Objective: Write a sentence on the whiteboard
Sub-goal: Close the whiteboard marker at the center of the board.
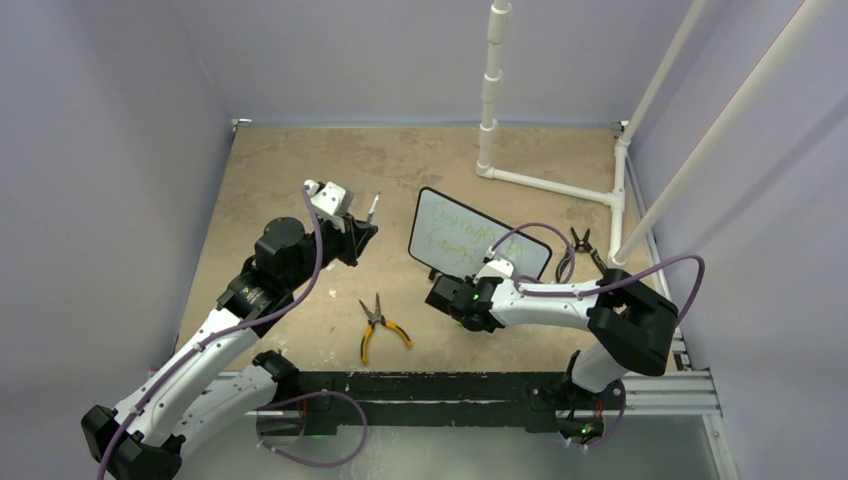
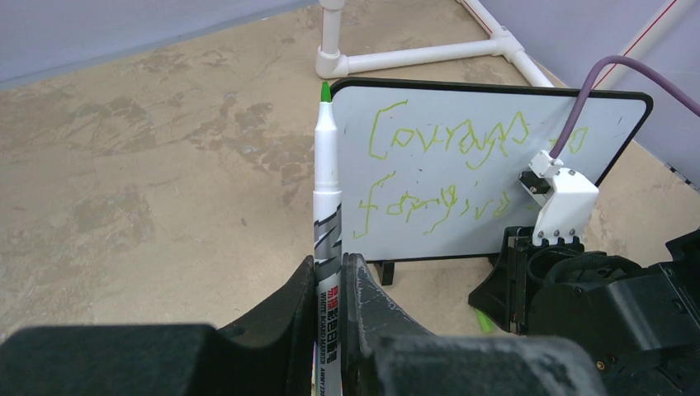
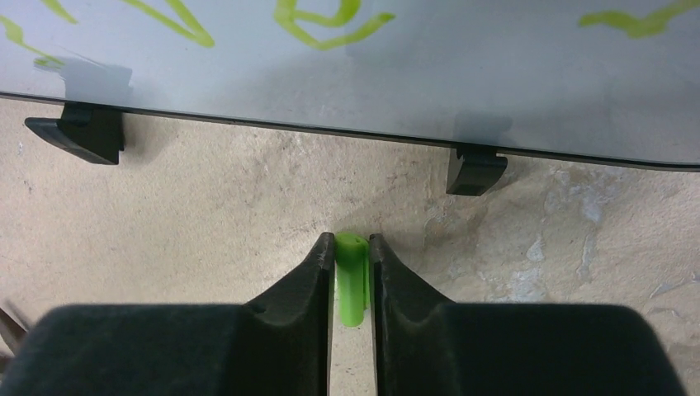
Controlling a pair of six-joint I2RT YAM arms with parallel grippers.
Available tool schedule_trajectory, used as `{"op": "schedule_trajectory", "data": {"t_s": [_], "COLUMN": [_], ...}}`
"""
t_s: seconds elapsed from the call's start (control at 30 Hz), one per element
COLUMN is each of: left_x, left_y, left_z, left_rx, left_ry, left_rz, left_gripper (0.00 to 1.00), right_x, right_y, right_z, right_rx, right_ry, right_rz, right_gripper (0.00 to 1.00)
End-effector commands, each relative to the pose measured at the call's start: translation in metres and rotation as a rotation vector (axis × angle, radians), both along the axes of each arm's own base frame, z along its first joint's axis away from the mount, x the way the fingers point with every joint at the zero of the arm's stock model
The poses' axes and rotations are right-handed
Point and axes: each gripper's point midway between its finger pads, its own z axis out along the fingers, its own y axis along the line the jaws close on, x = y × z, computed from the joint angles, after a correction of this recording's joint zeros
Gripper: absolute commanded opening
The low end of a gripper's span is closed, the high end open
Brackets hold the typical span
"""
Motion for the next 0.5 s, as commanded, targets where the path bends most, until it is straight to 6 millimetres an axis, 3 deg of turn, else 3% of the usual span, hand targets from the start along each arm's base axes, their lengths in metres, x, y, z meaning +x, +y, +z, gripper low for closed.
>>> {"op": "schedule_trajectory", "data": {"t_s": [0.0, 0.1, 0.23, 0.33, 0.47], "left_x": [-0.001, -0.002, -0.006, -0.013, -0.022], "left_y": [-0.001, -0.003, -0.01, -0.019, -0.034], "left_z": [0.01, 0.01, 0.008, 0.009, 0.005], "left_rx": [-0.031, -0.031, -0.029, -0.037, -0.043], "left_ry": [-0.025, -0.024, -0.025, -0.028, -0.011], "left_rz": [-0.009, -0.021, -0.076, -0.143, -0.244], "left_gripper": [0.0, 0.0, 0.0, 0.0, 0.0], "right_x": [0.002, 0.005, 0.016, 0.026, 0.039], "right_y": [-0.002, 0.0, 0.005, 0.017, 0.031], "right_z": [0.002, 0.008, 0.03, 0.059, 0.115], "right_rx": [-0.022, -0.024, -0.022, 0.009, 0.092], "right_ry": [-0.002, -0.014, -0.073, -0.13, -0.256], "right_rz": [0.007, 0.015, 0.033, 0.083, 0.148], "right_gripper": [0.14, 0.02, 0.0, 0.0, 0.0]}}
